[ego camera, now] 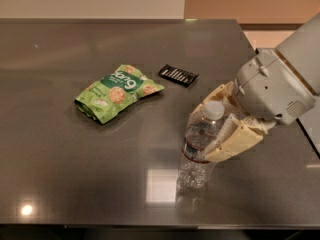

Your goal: Move water bottle near green rice chip bag

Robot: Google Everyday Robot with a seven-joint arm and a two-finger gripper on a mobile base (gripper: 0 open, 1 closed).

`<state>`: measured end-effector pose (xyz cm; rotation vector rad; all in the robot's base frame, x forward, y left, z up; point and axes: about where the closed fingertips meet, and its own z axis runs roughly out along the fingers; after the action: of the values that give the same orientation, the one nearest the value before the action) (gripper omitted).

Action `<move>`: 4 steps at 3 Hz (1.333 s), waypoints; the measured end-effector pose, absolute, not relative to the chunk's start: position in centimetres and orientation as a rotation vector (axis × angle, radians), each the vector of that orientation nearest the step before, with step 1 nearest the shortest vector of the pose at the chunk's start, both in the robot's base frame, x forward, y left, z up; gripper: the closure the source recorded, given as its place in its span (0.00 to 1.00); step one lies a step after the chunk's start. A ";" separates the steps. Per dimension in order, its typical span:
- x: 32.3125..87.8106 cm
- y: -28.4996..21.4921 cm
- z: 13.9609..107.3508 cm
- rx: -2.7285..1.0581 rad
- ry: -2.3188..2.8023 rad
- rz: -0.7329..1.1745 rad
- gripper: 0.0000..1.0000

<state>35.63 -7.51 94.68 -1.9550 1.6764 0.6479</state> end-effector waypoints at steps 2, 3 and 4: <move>38.7 -4.8 96.9 -1.899 1.662 0.620 1.00; 41.8 -2.7 98.1 -1.868 1.657 0.590 1.00; 44.3 -1.0 98.7 -1.862 1.651 0.566 1.00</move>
Offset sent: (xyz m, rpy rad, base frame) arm 0.0768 0.0605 0.0410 0.0717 -0.0710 -0.0684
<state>44.28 -0.98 98.68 -1.8622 1.6507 0.5664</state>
